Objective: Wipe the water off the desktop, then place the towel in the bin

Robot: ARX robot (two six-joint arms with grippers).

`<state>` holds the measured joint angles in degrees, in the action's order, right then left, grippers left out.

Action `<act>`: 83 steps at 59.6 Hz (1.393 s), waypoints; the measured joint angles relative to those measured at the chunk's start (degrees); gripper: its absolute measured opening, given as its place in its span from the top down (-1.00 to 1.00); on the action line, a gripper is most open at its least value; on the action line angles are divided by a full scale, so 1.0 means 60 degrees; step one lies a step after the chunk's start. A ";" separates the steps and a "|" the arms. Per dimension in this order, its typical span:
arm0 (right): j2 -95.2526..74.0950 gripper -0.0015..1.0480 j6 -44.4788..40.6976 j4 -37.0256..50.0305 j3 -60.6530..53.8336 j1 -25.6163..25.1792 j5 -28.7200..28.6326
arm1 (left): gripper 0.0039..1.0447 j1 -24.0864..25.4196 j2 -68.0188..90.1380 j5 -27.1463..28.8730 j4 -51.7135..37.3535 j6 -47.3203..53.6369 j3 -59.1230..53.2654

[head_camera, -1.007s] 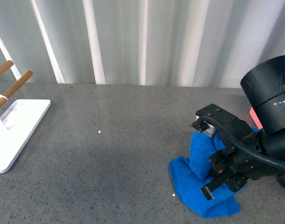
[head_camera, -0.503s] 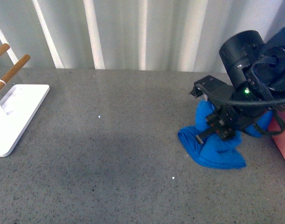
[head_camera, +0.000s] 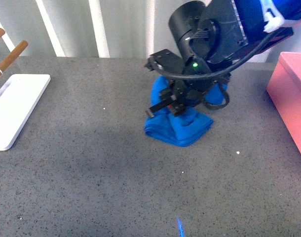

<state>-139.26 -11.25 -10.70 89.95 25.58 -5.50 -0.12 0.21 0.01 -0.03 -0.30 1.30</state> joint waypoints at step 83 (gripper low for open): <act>0.6863 0.88 0.1282 -0.3013 -0.0776 -0.2346 0.3096 | -0.88 0.0000 0.0000 0.0000 0.0000 0.0004 0.0000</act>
<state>-98.08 -3.55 -28.77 85.30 11.51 13.08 -0.12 0.21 0.01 -0.03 -0.27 1.30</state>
